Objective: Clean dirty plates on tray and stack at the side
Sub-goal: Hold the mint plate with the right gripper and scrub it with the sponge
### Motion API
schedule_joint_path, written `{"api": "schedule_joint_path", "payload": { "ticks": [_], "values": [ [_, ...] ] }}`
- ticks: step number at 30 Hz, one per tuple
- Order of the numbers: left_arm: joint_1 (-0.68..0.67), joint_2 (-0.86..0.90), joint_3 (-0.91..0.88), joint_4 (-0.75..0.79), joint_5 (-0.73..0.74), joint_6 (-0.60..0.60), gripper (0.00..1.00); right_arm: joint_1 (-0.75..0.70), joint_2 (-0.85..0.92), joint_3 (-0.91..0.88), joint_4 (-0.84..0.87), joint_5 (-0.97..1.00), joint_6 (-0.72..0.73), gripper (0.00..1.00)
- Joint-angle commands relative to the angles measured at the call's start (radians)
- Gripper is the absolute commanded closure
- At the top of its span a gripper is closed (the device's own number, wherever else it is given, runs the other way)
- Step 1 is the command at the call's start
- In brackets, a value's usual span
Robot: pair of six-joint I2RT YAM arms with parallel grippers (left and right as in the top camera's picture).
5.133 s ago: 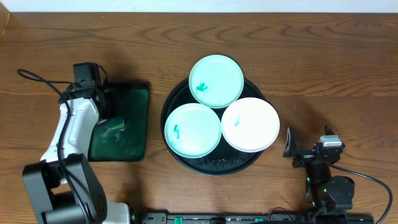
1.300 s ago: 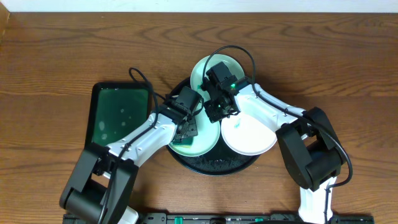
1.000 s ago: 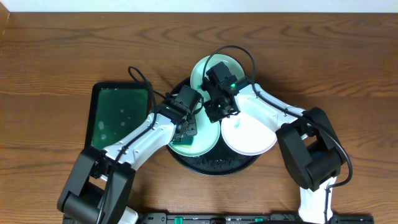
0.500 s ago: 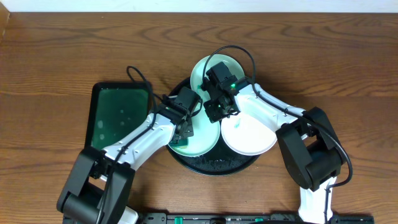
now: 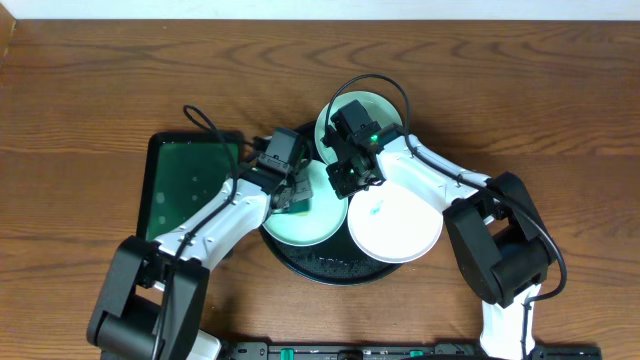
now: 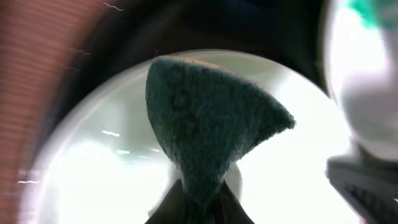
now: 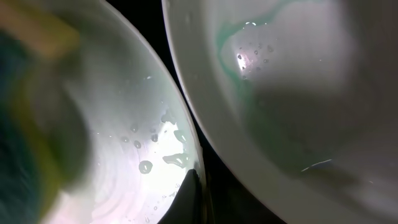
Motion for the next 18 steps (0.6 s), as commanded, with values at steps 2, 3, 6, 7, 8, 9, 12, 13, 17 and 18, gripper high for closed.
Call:
{"api": "schedule_joint_path", "payload": {
  "ticks": [2,3,6,7,8,9,12,13,17,18],
  "values": [
    [-0.036,0.046,-0.019,-0.001,0.089,-0.008,0.93,-0.002,0.021,0.001,-0.005,0.028,0.003,0.99],
    [-0.037,0.055,-0.019,-0.001,0.09,0.029,0.93,-0.002,0.021,0.001,-0.005,0.028,0.003,0.99],
    [-0.035,0.063,-0.019,-0.047,-0.016,0.067,0.93,-0.002,0.021,0.001,-0.005,0.028,0.003,0.99],
    [-0.034,0.063,-0.019,-0.072,-0.093,0.067,0.93,-0.002,0.021,0.001,-0.006,0.028,0.003,0.99],
    [-0.031,0.063,-0.019,-0.093,-0.177,0.067,0.93,-0.002,0.021,0.001,-0.006,0.028,0.003,0.99],
    [-0.027,0.063,-0.019,-0.113,-0.273,0.067,0.93,-0.002,0.021,0.001,-0.006,0.028,0.003,0.99],
    [-0.009,0.063,-0.019,-0.136,-0.472,0.068,0.93,-0.002,0.021,0.001,-0.006,0.028,0.003,0.99],
    [0.0,0.063,-0.019,-0.139,-0.515,0.068,0.92,-0.002,0.021,0.001,-0.006,0.028,0.004,0.99],
    [0.032,0.063,-0.016,-0.14,-0.617,0.068,0.93,-0.002,0.021,0.001,-0.018,0.028,0.003,0.99],
    [0.037,0.063,-0.011,-0.141,-0.617,0.068,0.93,-0.002,0.021,0.001,-0.021,0.028,0.003,0.99]
  ]
}}
